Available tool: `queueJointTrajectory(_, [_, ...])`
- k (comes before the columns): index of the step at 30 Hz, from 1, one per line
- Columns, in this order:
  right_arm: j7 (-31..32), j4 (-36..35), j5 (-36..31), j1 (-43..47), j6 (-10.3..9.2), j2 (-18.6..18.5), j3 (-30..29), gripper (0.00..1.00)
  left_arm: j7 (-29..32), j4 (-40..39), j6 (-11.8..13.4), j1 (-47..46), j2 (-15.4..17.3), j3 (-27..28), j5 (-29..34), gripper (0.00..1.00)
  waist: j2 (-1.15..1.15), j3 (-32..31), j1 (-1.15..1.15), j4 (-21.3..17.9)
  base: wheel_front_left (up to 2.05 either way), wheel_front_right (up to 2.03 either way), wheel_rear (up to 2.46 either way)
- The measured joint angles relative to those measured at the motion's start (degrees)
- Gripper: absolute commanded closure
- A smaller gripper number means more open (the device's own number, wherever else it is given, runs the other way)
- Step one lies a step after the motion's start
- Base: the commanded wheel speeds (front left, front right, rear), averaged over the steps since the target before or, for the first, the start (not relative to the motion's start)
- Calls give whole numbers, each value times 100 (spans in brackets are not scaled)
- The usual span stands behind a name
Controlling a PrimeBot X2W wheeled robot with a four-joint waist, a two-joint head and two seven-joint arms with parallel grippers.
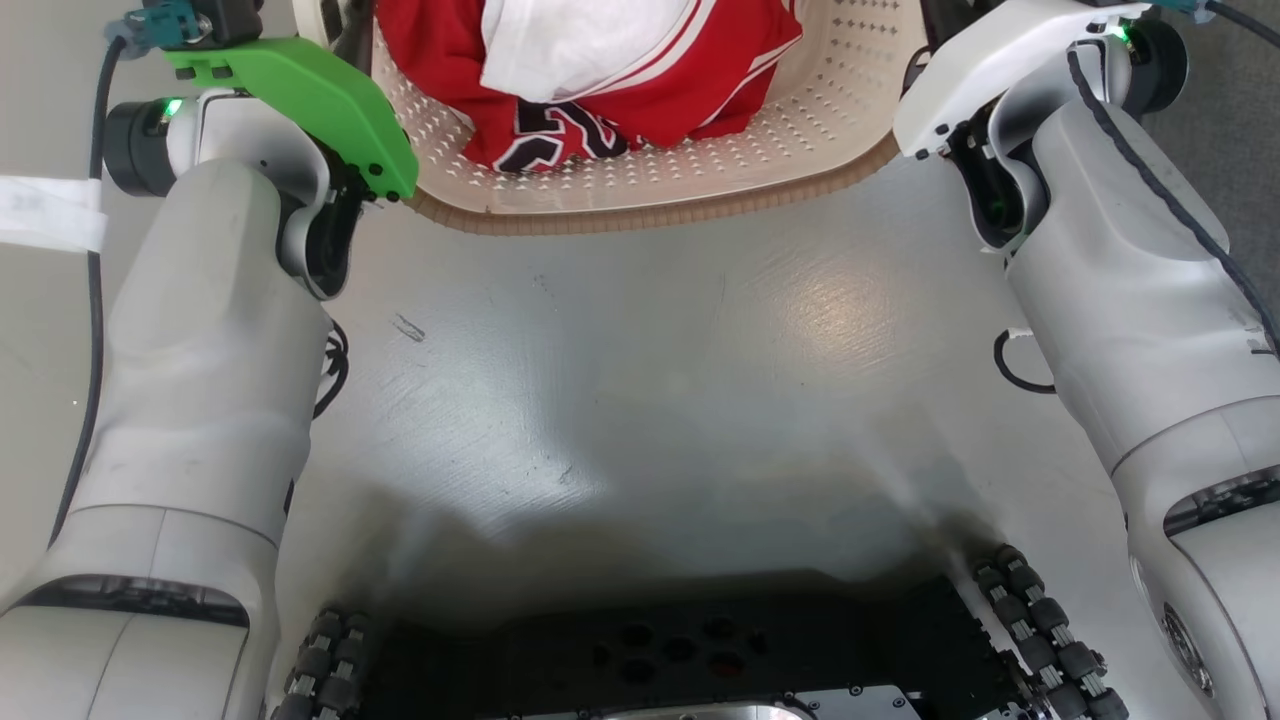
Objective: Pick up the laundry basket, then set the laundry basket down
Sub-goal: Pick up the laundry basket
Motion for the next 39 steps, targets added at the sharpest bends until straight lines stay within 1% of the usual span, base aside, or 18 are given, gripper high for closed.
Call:
queueJointTrajectory(10, [-25, 142, 319, 34, 2, 22, 241, 100, -144, 333, 1, -20, 4, -140, -100, 100, 0, -228, 0, -24, 0, 0, 0])
queueJointTrajectory(21, [-42, 293, 544, 248, 8, 23, 432, 100, -166, 544, 1, 144, 8, -458, -293, 100, 0, -577, 0, -63, 0, 0, 0])
queueJointTrajectory(27, [-42, 352, 672, 380, 52, 27, 547, 100, -166, 657, 1, 240, 8, -554, -369, 100, 0, -859, 0, -85, 0, 0, 0])
queueJointTrajectory(39, [-41, 513, 1034, 912, 56, 69, 814, 100, -109, 838, 1, 758, 8, -878, -546, 100, 0, -1587, 0, -144, 0, 0, 0])
